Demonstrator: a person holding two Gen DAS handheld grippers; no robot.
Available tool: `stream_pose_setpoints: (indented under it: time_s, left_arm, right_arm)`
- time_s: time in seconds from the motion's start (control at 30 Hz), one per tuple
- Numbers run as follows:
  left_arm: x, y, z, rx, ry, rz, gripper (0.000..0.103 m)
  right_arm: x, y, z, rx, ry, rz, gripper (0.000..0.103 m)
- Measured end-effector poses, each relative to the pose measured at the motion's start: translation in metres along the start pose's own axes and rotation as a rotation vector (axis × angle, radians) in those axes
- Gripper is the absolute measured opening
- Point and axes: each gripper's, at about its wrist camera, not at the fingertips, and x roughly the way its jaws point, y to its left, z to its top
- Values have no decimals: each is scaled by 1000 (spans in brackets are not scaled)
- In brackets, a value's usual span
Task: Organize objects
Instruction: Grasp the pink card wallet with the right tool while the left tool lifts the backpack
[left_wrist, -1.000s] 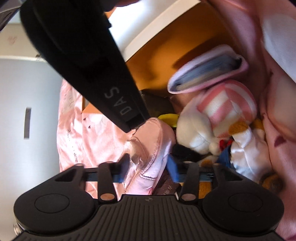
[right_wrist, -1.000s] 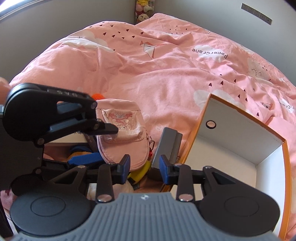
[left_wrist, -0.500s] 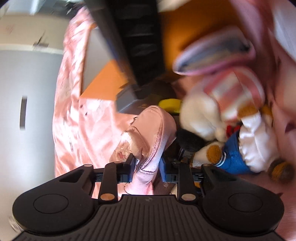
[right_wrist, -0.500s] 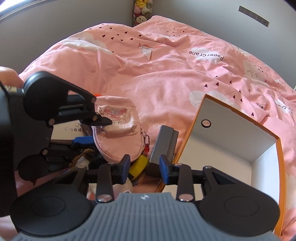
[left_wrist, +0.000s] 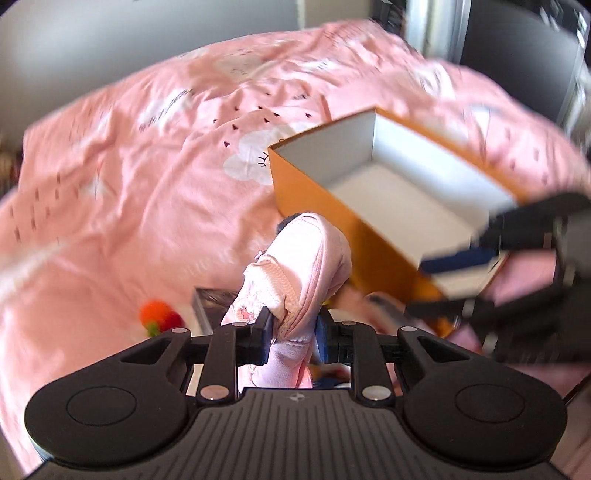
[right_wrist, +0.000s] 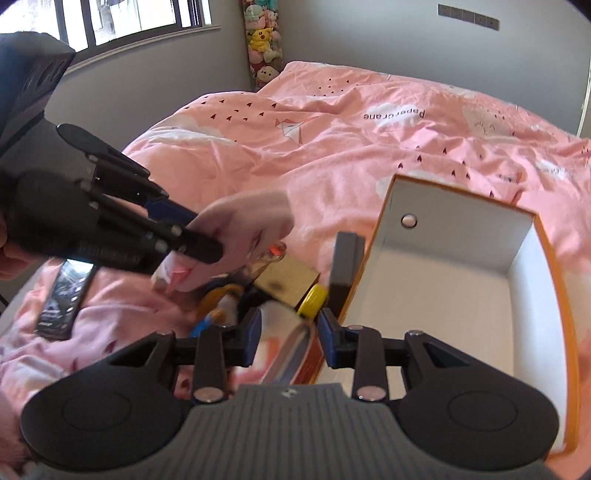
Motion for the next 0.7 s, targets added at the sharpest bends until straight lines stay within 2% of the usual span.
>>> stream_pose_setpoints:
  time_s: [0.07,0.13,0.2,0.33,0.43,0.7]
  left_arm:
    - [-12,-2,-9,-106,-28,-35,27]
    - [-44,-21,-34,-200,-62,-60,27]
    - [-49,-21,-41,-278,-82,-85,27]
    - [-59,-24,-61,-390,-117,-128,27]
    - [-58,-24,-71,-425,-124,-134,27]
    - [-52,-23,-73,-420,-143,-117,27]
  right_arm:
    - [-5,7,-12,1,3,-14,36]
    - [-7,15,-23,-9,4,-37,33]
    - [-4,23,-31,-27,14,-61,33]
    - [6,43,-47,-136,45,-163,33]
    - [14,49,-53,-170,54,-208,33]
    - [45,66,-63,-289,102,-336,30]
